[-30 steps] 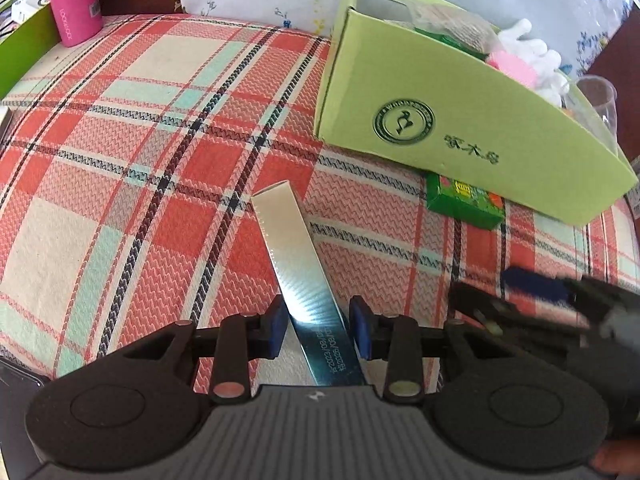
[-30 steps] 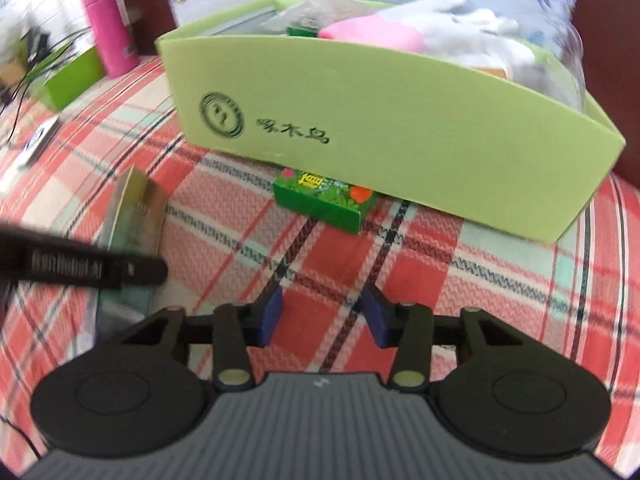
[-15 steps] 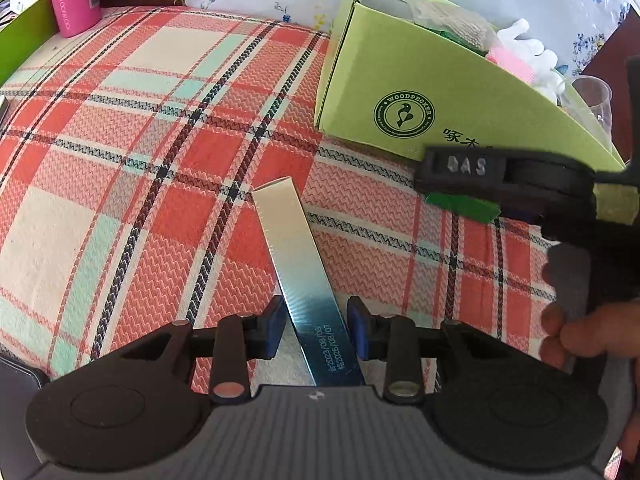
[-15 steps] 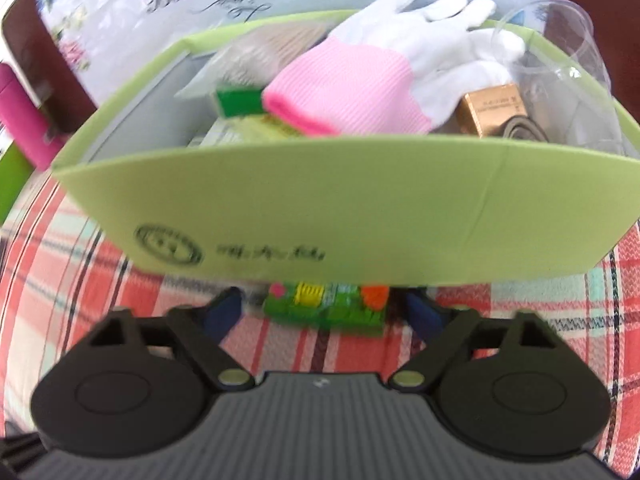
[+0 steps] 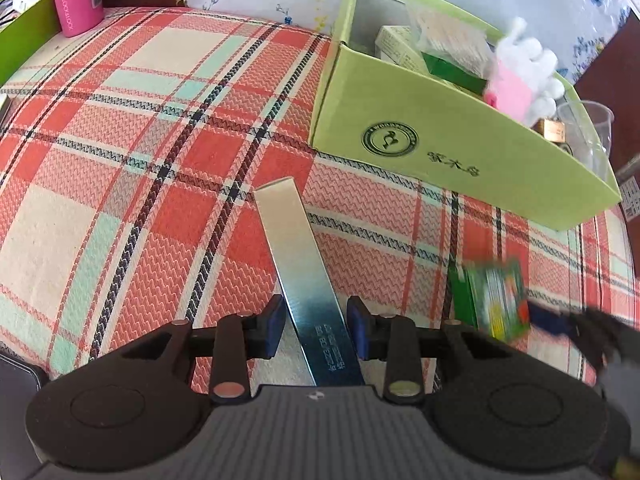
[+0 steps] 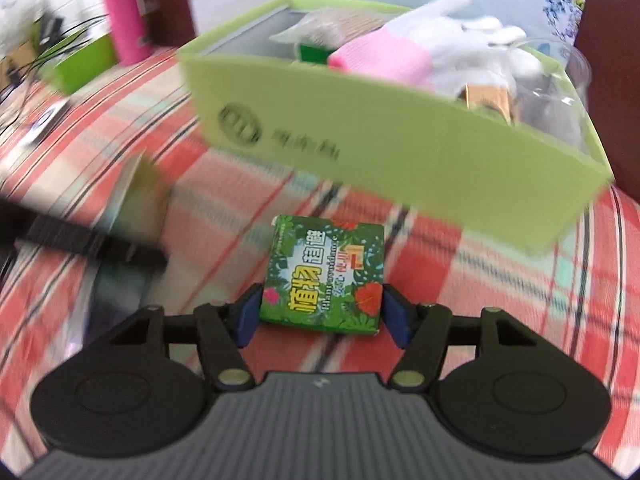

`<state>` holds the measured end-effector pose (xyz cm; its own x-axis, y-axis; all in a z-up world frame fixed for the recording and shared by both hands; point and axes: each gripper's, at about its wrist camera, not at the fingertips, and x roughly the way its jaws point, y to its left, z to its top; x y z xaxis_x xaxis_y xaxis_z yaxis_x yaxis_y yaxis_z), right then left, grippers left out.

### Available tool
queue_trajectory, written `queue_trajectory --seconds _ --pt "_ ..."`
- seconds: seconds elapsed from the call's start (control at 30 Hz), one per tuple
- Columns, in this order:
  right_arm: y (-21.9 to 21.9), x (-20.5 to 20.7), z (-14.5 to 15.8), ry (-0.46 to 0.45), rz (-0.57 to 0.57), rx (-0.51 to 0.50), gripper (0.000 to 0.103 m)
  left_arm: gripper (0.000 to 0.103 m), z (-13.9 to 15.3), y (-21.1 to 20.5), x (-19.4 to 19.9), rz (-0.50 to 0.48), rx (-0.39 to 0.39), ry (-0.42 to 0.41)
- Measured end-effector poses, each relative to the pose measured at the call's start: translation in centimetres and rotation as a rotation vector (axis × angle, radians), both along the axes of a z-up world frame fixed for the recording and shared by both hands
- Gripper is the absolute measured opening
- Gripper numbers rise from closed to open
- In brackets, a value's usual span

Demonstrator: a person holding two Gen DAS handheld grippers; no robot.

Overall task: Organize objects
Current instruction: 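Grasp the green candy packet with the right tool while the left holds the blue box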

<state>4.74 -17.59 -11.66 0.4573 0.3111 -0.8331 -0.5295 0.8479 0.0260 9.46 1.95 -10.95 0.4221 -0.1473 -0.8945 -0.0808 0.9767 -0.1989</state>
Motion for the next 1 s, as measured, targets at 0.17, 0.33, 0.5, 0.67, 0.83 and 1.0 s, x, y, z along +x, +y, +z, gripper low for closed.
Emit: queue_trajectory --seconds 0.17,0.33,0.5,0.67,0.83,1.0 --pt "-2.3 -4.1 0.7 0.051 0.016 -0.005 0.062 0.036 0.2 -0.7 -1.6 -0.1 -0.028 0.025" --pt "-3.6 -7.9 2.1 0.095 0.041 -0.036 0.063 0.036 0.2 -1.9 -3.9 -0.244 -0.078 0.071" --pt "-3.7 -8.7 1.9 0.117 0.03 -0.038 0.071 0.039 0.1 -2.1 -4.8 -0.158 -0.08 0.093" --pt "-2.6 -8.6 1.9 0.081 0.034 -0.059 0.076 0.044 0.3 -2.8 -3.9 -0.085 -0.043 0.102" --pt "-1.6 -8.3 1.4 0.074 0.048 -0.09 0.076 0.048 0.4 -3.2 -3.8 -0.08 -0.004 0.086" --pt "-1.5 -8.1 1.0 0.089 0.028 -0.087 0.072 0.044 0.2 -3.4 -3.9 -0.101 0.004 0.075"
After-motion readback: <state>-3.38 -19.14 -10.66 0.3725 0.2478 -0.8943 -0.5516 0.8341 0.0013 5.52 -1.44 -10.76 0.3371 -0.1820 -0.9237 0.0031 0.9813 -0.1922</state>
